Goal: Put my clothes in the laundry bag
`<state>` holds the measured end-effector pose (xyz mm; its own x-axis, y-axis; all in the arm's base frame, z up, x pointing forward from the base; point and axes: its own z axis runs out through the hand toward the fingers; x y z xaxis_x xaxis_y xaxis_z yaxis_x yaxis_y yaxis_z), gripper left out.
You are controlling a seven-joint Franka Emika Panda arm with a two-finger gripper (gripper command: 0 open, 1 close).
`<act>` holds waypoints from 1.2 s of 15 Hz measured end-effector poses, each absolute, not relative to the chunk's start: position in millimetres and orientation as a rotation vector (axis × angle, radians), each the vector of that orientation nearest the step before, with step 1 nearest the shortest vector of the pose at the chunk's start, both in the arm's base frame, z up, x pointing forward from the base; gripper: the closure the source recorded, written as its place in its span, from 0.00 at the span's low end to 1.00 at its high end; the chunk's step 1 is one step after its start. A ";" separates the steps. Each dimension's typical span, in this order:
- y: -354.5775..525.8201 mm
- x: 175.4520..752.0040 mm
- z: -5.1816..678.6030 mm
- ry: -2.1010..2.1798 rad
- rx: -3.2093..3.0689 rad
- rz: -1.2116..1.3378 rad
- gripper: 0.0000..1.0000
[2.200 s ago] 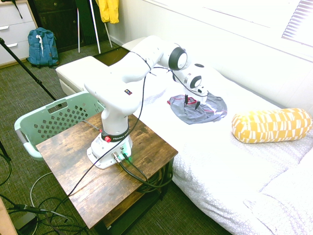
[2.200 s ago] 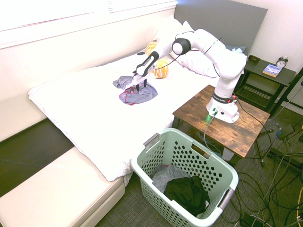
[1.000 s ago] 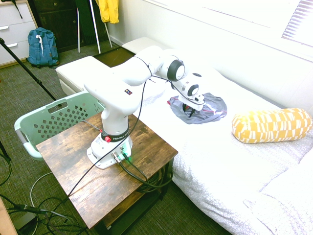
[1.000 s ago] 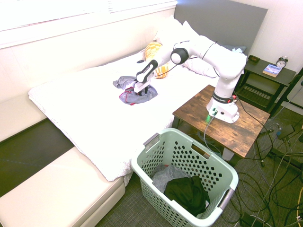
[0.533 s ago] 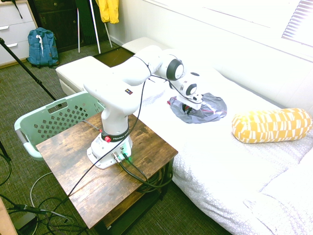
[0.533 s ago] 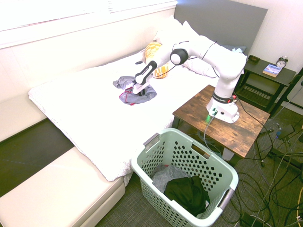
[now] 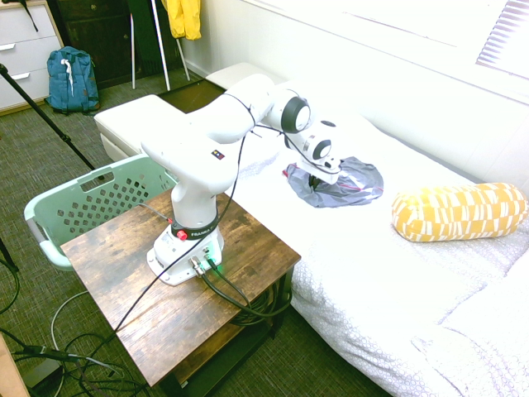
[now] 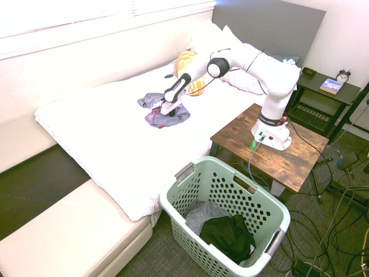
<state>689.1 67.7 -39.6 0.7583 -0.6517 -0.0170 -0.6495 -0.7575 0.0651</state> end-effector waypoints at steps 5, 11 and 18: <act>130.3 720.0 120.7 -1.026 3.026 0.144 1.00; 245.2 656.3 273.2 -0.779 3.160 0.273 1.00; 401.1 440.3 378.8 -0.413 3.214 0.370 1.00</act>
